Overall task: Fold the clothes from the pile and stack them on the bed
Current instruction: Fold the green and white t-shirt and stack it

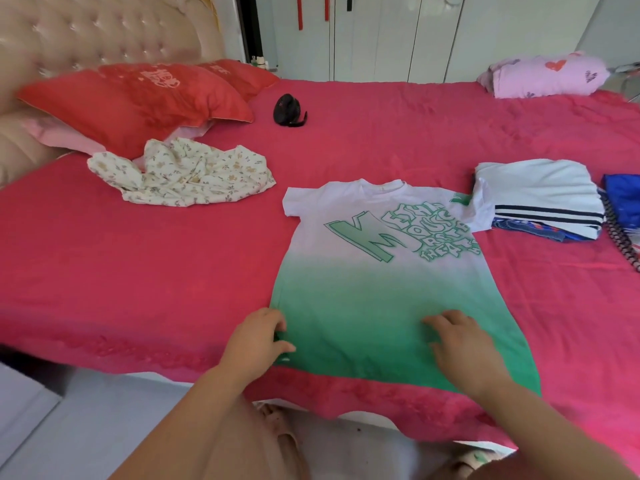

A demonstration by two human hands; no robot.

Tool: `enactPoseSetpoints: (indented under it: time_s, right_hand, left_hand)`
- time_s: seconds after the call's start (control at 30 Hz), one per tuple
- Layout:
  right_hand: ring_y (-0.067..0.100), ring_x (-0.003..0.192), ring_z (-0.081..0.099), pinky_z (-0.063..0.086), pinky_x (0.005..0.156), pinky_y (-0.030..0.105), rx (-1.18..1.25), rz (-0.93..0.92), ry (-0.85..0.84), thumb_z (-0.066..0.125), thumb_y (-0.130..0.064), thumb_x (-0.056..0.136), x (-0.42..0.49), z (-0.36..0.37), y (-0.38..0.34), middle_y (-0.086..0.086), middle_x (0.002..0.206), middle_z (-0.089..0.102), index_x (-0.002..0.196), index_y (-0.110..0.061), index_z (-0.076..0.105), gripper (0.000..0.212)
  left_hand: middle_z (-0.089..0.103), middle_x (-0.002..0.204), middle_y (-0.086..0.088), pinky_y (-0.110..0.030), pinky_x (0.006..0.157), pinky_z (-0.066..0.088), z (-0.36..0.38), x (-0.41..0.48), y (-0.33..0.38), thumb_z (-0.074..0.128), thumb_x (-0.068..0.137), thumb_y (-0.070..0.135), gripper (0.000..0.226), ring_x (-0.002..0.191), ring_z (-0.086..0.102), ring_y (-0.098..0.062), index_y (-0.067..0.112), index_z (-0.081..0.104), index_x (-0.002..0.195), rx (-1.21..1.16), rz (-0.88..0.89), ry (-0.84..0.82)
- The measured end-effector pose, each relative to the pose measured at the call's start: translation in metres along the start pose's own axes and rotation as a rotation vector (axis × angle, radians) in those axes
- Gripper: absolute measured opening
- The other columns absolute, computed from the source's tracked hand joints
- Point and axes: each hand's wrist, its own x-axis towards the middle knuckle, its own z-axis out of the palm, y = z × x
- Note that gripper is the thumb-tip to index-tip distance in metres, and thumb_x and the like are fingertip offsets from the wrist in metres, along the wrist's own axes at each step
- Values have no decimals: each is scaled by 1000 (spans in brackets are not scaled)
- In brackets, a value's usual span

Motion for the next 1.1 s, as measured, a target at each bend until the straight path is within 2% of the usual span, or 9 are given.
enactPoseSetpoints:
  time_s: [0.13, 0.4, 0.5, 0.6, 0.67, 0.73, 0.87, 1.03, 1.1]
  right_hand:
    - [23, 120, 43, 37, 101, 32, -7, -117, -79, 52, -23, 87, -2, 17, -32, 0, 131, 44, 133, -27, 44, 47]
    - [21, 123, 43, 35, 103, 30, 3, -123, -85, 56, -22, 84, -6, 24, -31, -2, 133, 44, 133, -29, 46, 50]
    - [21, 123, 43, 35, 103, 30, 10, -119, -95, 57, -23, 84, -7, 22, -31, -3, 133, 44, 132, -30, 46, 50]
    - [20, 124, 42, 35, 103, 29, 5, -117, -104, 56, -24, 86, -7, 21, -32, -3, 134, 43, 134, -31, 45, 50]
    - [20, 123, 42, 35, 103, 29, -5, -116, -118, 55, -24, 86, -6, 20, -32, -3, 134, 42, 134, -31, 44, 50]
    - [19, 123, 42, 35, 103, 28, -20, -119, -128, 54, -24, 86, -5, 19, -31, -4, 134, 42, 134, -32, 43, 50]
    - [22, 119, 46, 38, 100, 30, 39, -108, -103, 54, -19, 87, -2, 17, -28, 0, 129, 48, 130, -26, 50, 44]
    - [39, 97, 63, 54, 79, 48, 59, -4, 76, 79, -12, 67, 3, 16, -9, 18, 109, 65, 111, -17, 67, 46]
    - [43, 108, 58, 51, 84, 54, 52, 31, 75, 78, -18, 71, 5, 17, 4, 21, 119, 60, 118, -19, 64, 49]
  left_hand:
    - [41, 106, 1, -30, 82, 38, 19, -16, -4, 80, 64, 33, 52, 98, 43, -19, 12, 48, 100, 101, 27, 4]
    - [58, 95, -10, -31, 65, 26, 26, -17, -5, 55, 75, -4, 22, 85, 45, -24, 7, 52, 94, -127, -57, 163]
    - [65, 93, -7, -32, 72, 38, 17, -18, -12, 56, 72, -8, 27, 91, 56, -25, 6, 59, 95, -270, -54, 227]
    - [69, 92, -8, -23, 79, 39, 6, -25, -23, 49, 71, 0, 31, 89, 57, -14, 6, 70, 93, -295, 39, 242]
    - [67, 90, -7, -25, 77, 39, -1, -32, -32, 38, 64, 6, 40, 89, 57, -19, 8, 72, 85, -242, 49, 203]
    - [63, 96, -4, -30, 77, 42, -10, -39, -34, 33, 65, 16, 45, 96, 56, -25, 11, 70, 90, -73, -29, 130]
    - [58, 98, 9, -29, 76, 36, -22, -39, -22, 30, 64, 35, 45, 99, 50, -16, 23, 67, 86, 246, -97, 7]
    - [63, 108, 3, -32, 85, 43, -22, -20, 0, 32, 76, 31, 45, 103, 53, -21, 19, 66, 101, 127, -81, 119]
    - [62, 117, 0, -32, 91, 42, -17, -2, 24, 34, 84, 30, 43, 110, 53, -22, 17, 63, 113, 101, 36, 109]
